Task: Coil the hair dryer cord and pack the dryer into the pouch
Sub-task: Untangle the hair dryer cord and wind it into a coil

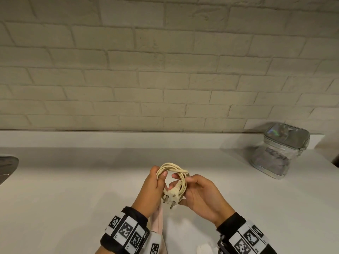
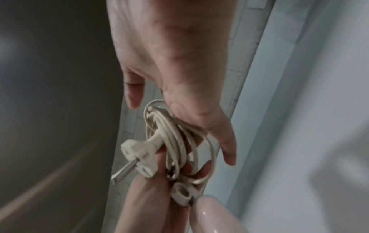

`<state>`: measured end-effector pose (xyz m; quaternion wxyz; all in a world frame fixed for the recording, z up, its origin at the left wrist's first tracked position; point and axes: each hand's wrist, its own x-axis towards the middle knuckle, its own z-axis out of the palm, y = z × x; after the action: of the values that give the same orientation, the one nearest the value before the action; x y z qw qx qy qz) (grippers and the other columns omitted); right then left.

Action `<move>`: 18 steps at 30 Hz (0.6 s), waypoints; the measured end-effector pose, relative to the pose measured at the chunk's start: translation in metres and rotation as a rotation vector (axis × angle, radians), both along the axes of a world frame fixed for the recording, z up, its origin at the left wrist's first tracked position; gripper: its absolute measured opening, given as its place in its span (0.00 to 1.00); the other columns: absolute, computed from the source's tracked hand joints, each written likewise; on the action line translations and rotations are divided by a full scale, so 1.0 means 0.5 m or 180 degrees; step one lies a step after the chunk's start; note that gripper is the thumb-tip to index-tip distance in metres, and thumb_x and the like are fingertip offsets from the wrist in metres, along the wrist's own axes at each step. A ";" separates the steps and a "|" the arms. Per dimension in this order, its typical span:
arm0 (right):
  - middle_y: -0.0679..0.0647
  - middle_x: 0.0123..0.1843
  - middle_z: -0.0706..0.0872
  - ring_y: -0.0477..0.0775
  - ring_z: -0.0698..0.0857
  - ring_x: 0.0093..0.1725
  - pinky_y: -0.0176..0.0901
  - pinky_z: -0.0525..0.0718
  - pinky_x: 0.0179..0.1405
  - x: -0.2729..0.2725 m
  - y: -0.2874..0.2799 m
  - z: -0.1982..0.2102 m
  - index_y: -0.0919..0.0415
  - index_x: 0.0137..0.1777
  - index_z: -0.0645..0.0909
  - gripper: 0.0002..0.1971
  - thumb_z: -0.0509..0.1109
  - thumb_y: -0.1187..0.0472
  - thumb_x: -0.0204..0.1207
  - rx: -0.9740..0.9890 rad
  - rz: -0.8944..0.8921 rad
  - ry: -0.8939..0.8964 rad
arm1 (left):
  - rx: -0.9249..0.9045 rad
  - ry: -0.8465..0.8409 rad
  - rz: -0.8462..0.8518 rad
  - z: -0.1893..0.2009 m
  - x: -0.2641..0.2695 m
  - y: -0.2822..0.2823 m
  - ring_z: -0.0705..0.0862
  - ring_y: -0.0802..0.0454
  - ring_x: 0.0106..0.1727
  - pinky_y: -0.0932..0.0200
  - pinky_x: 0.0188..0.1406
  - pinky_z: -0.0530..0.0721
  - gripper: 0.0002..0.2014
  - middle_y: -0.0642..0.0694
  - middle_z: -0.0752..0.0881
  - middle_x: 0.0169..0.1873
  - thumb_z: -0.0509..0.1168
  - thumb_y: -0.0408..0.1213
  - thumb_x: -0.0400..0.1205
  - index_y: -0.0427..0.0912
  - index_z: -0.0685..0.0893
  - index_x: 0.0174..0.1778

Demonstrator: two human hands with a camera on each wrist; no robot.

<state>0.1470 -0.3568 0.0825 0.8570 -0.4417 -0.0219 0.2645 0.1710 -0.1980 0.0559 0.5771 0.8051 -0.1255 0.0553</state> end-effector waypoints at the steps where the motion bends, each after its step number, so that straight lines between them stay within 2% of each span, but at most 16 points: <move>1: 0.61 0.43 0.85 0.59 0.83 0.47 0.53 0.79 0.52 0.000 0.007 -0.001 0.63 0.55 0.78 0.14 0.69 0.59 0.70 -0.0239 -0.0117 -0.0085 | -0.0011 0.0010 -0.0003 0.000 -0.001 -0.003 0.79 0.56 0.32 0.70 0.32 0.77 0.05 0.49 0.79 0.30 0.52 0.42 0.85 0.50 0.71 0.44; 3: 0.54 0.34 0.83 0.52 0.84 0.38 0.44 0.81 0.42 0.002 0.024 -0.005 0.60 0.49 0.75 0.13 0.75 0.63 0.69 -0.1211 -0.0516 -0.0366 | 0.0001 0.0023 -0.0039 -0.001 -0.003 -0.010 0.78 0.57 0.30 0.69 0.29 0.76 0.05 0.50 0.78 0.30 0.52 0.42 0.85 0.49 0.71 0.44; 5: 0.52 0.33 0.81 0.48 0.83 0.33 0.40 0.81 0.37 0.003 0.031 -0.007 0.60 0.50 0.74 0.14 0.75 0.67 0.69 -0.1834 -0.0760 -0.0597 | 0.0005 0.0022 -0.0002 -0.003 -0.005 -0.014 0.77 0.57 0.31 0.70 0.29 0.75 0.05 0.52 0.77 0.30 0.53 0.42 0.85 0.49 0.71 0.44; 7: 0.55 0.41 0.83 0.50 0.84 0.40 0.43 0.81 0.43 0.007 0.026 -0.006 0.59 0.58 0.73 0.18 0.73 0.70 0.70 -0.2015 -0.0536 -0.0708 | -0.0029 0.0067 0.0089 -0.002 -0.001 -0.009 0.77 0.57 0.31 0.70 0.28 0.75 0.05 0.50 0.78 0.29 0.53 0.40 0.85 0.48 0.72 0.45; 9: 0.56 0.58 0.81 0.51 0.83 0.51 0.45 0.82 0.51 0.007 0.015 -0.005 0.55 0.67 0.68 0.25 0.70 0.70 0.73 -0.2335 -0.0142 -0.0915 | -0.0055 0.0168 0.0152 -0.003 0.004 0.003 0.79 0.55 0.31 0.69 0.29 0.76 0.05 0.47 0.80 0.29 0.54 0.40 0.85 0.49 0.72 0.43; 11: 0.51 0.69 0.77 0.46 0.81 0.59 0.43 0.81 0.58 -0.001 -0.004 0.005 0.49 0.74 0.60 0.31 0.66 0.66 0.74 -0.2866 0.0313 -0.1401 | -0.0085 0.0314 0.0129 0.001 0.005 0.016 0.83 0.54 0.31 0.66 0.32 0.78 0.05 0.45 0.83 0.30 0.54 0.40 0.85 0.48 0.73 0.44; 12: 0.48 0.69 0.77 0.46 0.82 0.59 0.40 0.81 0.56 -0.007 -0.015 0.019 0.45 0.76 0.55 0.34 0.64 0.66 0.75 -0.3248 0.0539 -0.1733 | -0.0136 0.0375 0.0114 0.004 0.004 0.021 0.85 0.54 0.32 0.65 0.33 0.80 0.06 0.44 0.85 0.30 0.54 0.40 0.85 0.46 0.74 0.45; 13: 0.48 0.66 0.80 0.48 0.84 0.54 0.37 0.81 0.49 -0.015 -0.024 0.028 0.44 0.78 0.49 0.36 0.62 0.66 0.75 -0.3769 0.0670 -0.2118 | -0.0214 0.0412 0.0111 0.007 0.003 0.025 0.87 0.52 0.35 0.63 0.35 0.81 0.06 0.44 0.85 0.30 0.54 0.40 0.85 0.44 0.74 0.46; 14: 0.51 0.59 0.83 0.52 0.84 0.47 0.38 0.78 0.42 -0.024 -0.029 0.033 0.44 0.79 0.45 0.39 0.61 0.68 0.75 -0.4425 0.0658 -0.2577 | -0.0292 0.0423 0.0122 0.011 0.003 0.026 0.87 0.48 0.38 0.59 0.38 0.82 0.06 0.44 0.84 0.31 0.55 0.39 0.84 0.42 0.75 0.47; 16: 0.53 0.44 0.83 0.54 0.78 0.34 0.41 0.70 0.32 -0.037 -0.030 0.021 0.51 0.81 0.45 0.47 0.65 0.73 0.64 -0.5569 0.0127 -0.3450 | -0.0409 0.0414 0.0192 0.017 0.004 0.023 0.86 0.41 0.42 0.56 0.40 0.80 0.07 0.45 0.81 0.32 0.55 0.39 0.84 0.40 0.76 0.47; 17: 0.51 0.41 0.82 0.52 0.77 0.31 0.39 0.68 0.29 -0.047 -0.022 0.008 0.55 0.81 0.47 0.51 0.67 0.74 0.57 -0.5795 0.0009 -0.3503 | -0.0456 0.0458 0.0212 0.018 0.005 0.019 0.86 0.40 0.42 0.56 0.40 0.79 0.07 0.45 0.80 0.32 0.55 0.38 0.84 0.40 0.76 0.47; 18: 0.50 0.42 0.82 0.50 0.77 0.31 0.38 0.68 0.30 -0.055 -0.009 -0.014 0.58 0.80 0.46 0.52 0.67 0.71 0.56 -0.5829 -0.0199 -0.3540 | -0.0545 0.0548 0.0207 0.019 0.006 0.014 0.87 0.39 0.41 0.55 0.40 0.79 0.07 0.45 0.79 0.31 0.55 0.38 0.84 0.41 0.75 0.46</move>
<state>0.1195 -0.3613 0.0754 0.0757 -0.9753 -0.1912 -0.0801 0.1738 -0.1911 0.0654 0.6503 0.7583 -0.0442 0.0151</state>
